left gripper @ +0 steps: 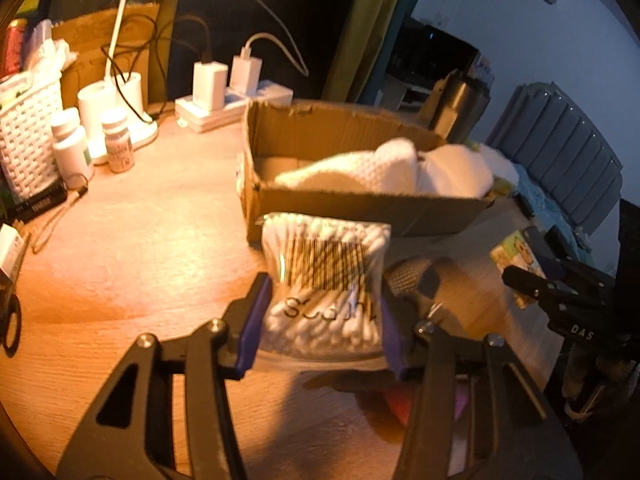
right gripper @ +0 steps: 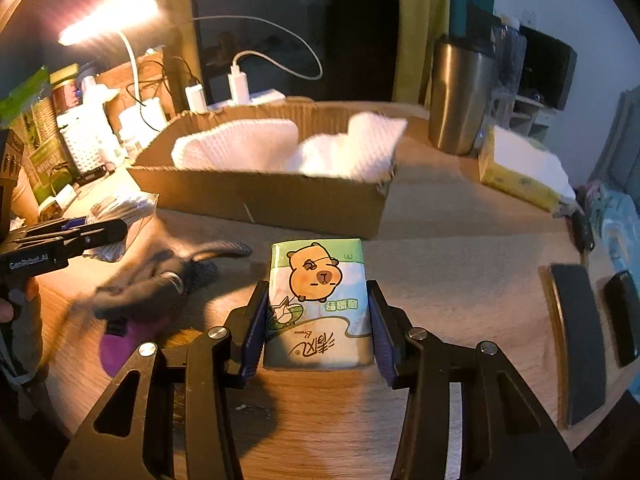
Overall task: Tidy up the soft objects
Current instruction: 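Grasp the cotton swab bag with the left tool while the right tool grasps the green tissue pack, then lower the swab bag and tissue pack into the box and open both tools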
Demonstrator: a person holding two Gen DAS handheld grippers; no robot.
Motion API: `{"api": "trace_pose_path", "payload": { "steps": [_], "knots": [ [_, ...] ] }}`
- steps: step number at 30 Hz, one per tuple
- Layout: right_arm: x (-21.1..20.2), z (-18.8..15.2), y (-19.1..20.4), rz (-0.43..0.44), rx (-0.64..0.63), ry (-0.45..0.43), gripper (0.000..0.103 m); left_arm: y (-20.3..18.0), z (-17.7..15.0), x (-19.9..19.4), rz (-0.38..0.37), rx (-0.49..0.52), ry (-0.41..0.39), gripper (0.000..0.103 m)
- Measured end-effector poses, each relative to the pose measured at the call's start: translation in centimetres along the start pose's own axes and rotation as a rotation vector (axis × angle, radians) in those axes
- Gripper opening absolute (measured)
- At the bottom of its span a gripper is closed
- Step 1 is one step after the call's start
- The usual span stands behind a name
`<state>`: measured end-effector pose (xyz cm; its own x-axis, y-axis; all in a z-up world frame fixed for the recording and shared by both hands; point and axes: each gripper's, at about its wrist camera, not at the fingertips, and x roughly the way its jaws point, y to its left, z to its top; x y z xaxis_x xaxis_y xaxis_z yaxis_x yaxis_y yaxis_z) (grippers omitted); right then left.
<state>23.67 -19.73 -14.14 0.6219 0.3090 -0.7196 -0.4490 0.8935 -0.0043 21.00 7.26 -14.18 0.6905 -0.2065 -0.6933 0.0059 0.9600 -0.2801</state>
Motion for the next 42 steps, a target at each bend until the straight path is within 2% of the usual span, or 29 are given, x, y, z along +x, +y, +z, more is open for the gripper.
{"api": "trace_pose_path", "payload": {
  "steps": [10, 20, 29, 36, 39, 40, 41, 42],
  "knots": [
    [-1.5, 2.9, 1.7, 0.018, -0.038, -0.063, 0.049, -0.5, 2.1, -3.2, -0.018, 0.023, -0.091, 0.051],
    [-1.4, 6.3, 1.5, 0.047, -0.056, -0.116, 0.049, -1.2, 5.7, -3.0, -0.010, 0.038, -0.134, 0.051],
    [1.6, 9.4, 0.7, 0.085, -0.064, -0.117, 0.049, -0.9, 8.0, 0.9, 0.005, 0.022, -0.100, 0.051],
    [4.9, 11.0, 0.2, 0.100, -0.057, -0.090, 0.049, -0.4, 8.4, 5.0, 0.020, 0.004, -0.024, 0.053],
    [6.0, 11.4, 0.2, 0.099, -0.053, -0.073, 0.049, -0.1, 8.5, 5.9, 0.034, -0.010, -0.003, 0.057],
    [6.3, 11.4, 0.2, 0.097, -0.054, -0.070, 0.053, -0.2, 8.5, 6.0, 0.029, -0.010, -0.002, 0.060],
    [6.5, 11.4, 0.2, 0.096, -0.053, -0.069, 0.061, -0.1, 8.6, 6.0, 0.027, -0.009, -0.004, 0.067],
    [6.6, 11.4, 0.3, 0.096, -0.050, -0.070, 0.063, -0.2, 8.6, 5.9, 0.025, -0.007, -0.008, 0.071]
  ]
}}
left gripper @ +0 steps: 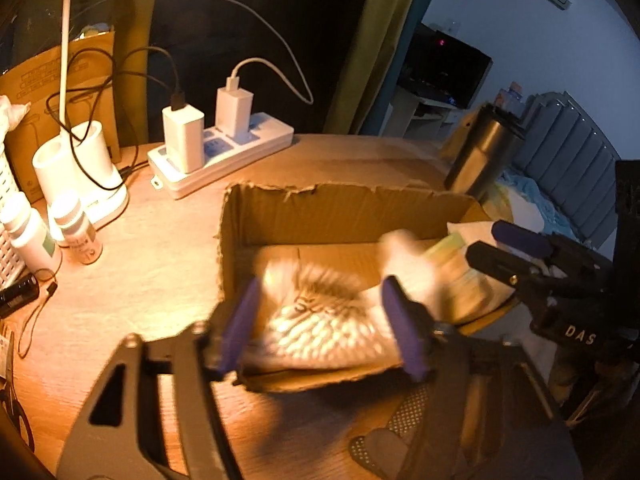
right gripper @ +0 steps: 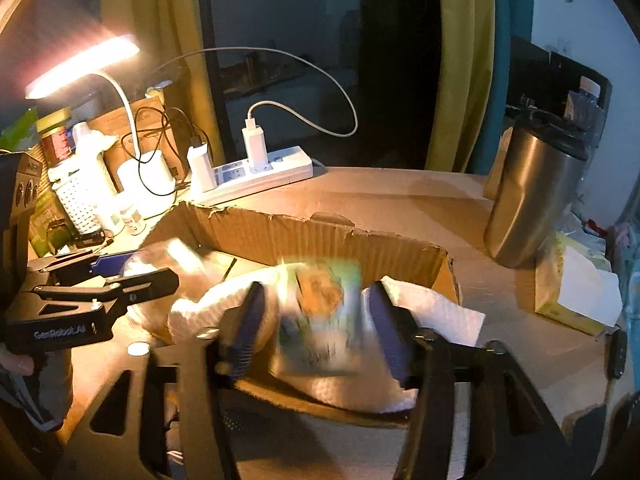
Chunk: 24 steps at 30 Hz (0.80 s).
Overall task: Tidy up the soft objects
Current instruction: 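Lower the swab bag and tissue pack into the box and open both tools, then move both open tools back to the remaining plush items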
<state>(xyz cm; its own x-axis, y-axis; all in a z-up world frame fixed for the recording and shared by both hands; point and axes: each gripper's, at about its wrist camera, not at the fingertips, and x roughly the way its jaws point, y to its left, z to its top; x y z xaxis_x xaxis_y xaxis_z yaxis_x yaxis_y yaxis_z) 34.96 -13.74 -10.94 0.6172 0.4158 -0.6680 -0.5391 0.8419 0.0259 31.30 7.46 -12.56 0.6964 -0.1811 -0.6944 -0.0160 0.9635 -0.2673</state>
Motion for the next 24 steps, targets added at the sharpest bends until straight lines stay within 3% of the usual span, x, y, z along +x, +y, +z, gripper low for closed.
{"api": "trace_pose_path", "payload": {
  "steps": [8, 24],
  "knots": [
    [-1.0, -0.1, 0.2, -0.014, 0.003, -0.005, 0.064, -0.4, -0.1, -2.0, -0.004, 0.010, -0.042, 0.074],
    [-7.7, -3.3, 2.8, -0.038, -0.011, -0.055, 0.064, -2.2, -3.5, -8.8, -0.014, 0.037, -0.120, 0.075]
  ]
}}
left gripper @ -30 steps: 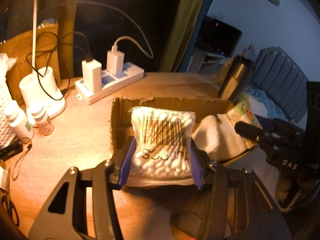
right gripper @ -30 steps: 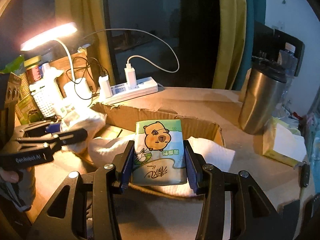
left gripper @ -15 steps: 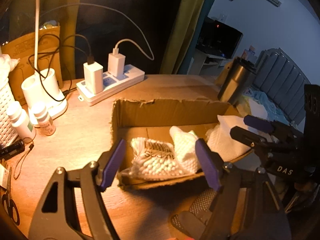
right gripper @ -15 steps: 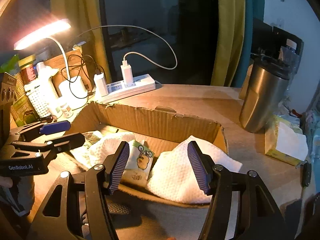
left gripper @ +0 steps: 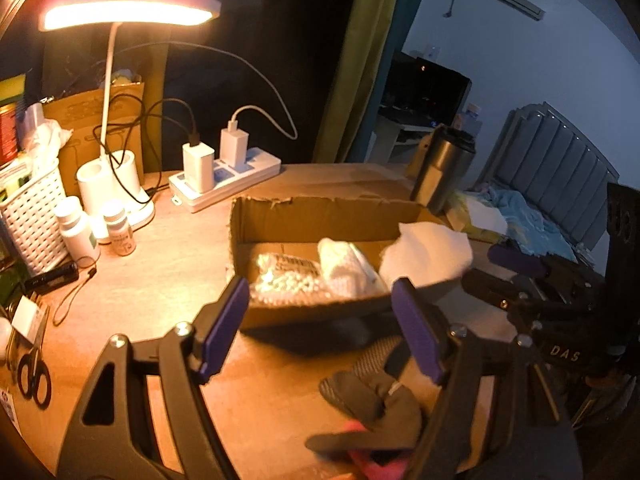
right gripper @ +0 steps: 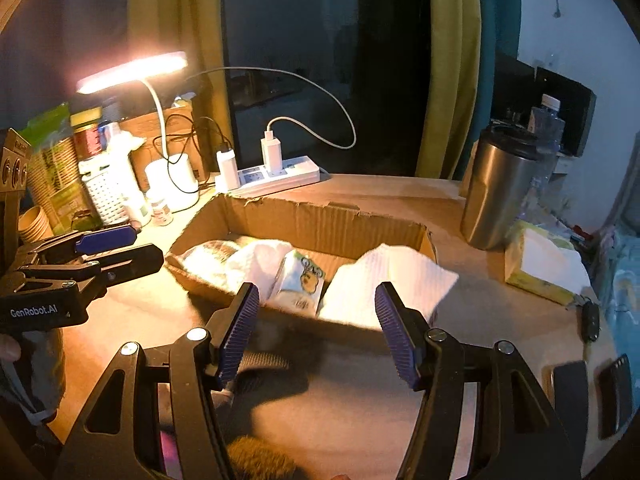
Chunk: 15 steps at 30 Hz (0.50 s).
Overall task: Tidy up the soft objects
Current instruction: 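Move both open tools back to the remaining plush items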
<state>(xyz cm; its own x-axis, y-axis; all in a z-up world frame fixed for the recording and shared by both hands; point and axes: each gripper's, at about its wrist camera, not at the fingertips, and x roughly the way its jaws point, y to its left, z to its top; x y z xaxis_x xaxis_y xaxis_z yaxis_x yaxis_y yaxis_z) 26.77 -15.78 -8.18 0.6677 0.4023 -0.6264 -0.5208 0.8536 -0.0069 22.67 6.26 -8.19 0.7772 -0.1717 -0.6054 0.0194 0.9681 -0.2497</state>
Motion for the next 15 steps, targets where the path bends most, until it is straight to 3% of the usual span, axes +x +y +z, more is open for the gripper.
{"api": "trace_pose_path", "payload": {
  "steps": [15],
  "knots": [
    [-4.2, -4.2, 1.7, -0.017, -0.001, -0.005, 0.064, -1.4, -4.3, -3.7, -0.011, 0.006, -0.009, 0.076]
  ]
}}
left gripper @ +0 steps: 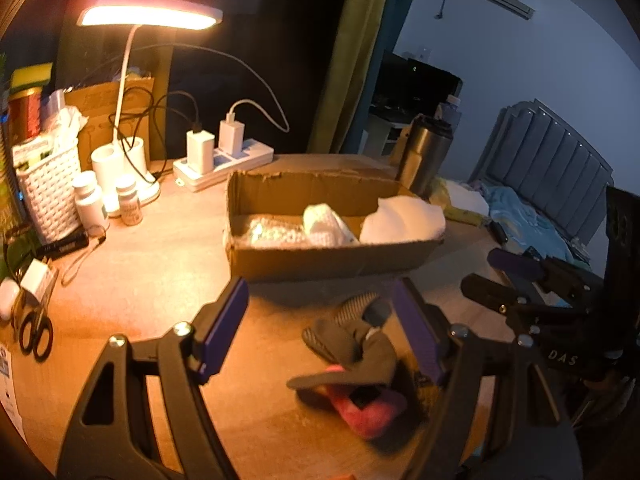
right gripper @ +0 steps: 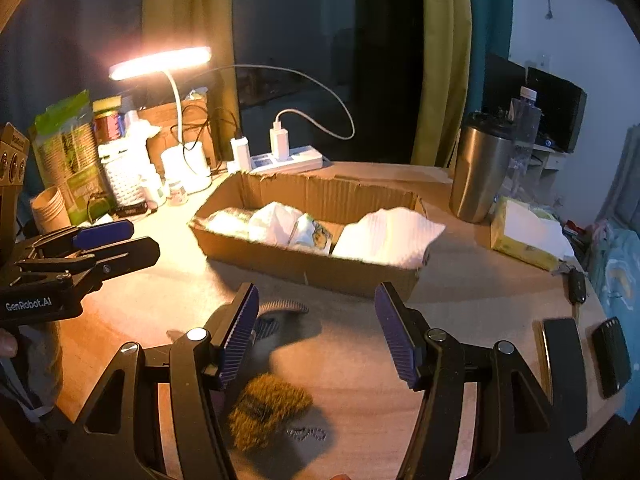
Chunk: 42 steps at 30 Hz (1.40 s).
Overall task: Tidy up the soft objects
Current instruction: 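Move both open tools back to the remaining plush items, then grasp the pink fuzzy plush with the left tool while the right tool grasps the brown teddy plush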
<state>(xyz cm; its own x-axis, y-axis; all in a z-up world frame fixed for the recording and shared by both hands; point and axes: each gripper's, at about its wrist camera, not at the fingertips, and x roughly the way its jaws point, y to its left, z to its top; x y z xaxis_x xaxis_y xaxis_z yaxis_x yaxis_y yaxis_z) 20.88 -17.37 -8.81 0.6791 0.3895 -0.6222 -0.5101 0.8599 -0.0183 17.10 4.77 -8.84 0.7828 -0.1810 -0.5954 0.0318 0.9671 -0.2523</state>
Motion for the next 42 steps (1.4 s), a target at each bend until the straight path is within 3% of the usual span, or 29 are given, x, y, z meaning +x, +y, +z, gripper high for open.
{"api": "trace_pose_path", "payload": {
  "steps": [11, 20, 33, 42],
  "knots": [
    [-1.2, -3.4, 1.2, 0.000, -0.005, 0.028, 0.064, -0.4, -3.7, -0.9, -0.008, -0.004, 0.025, 0.076],
    [0.3, -5.9, 2.3, 0.024, -0.003, 0.082, 0.064, 0.0, -6.7, 0.3, -0.006, -0.015, 0.084, 0.076],
    [4.0, -7.8, 2.8, 0.064, 0.000, 0.152, 0.064, -0.5, -8.1, 2.3, 0.018, -0.005, 0.142, 0.076],
    [3.8, -8.8, 0.7, 0.071, 0.031, 0.144, 0.068, -2.8, -8.1, 3.8, 0.030, 0.038, 0.177, 0.076]
  ]
}}
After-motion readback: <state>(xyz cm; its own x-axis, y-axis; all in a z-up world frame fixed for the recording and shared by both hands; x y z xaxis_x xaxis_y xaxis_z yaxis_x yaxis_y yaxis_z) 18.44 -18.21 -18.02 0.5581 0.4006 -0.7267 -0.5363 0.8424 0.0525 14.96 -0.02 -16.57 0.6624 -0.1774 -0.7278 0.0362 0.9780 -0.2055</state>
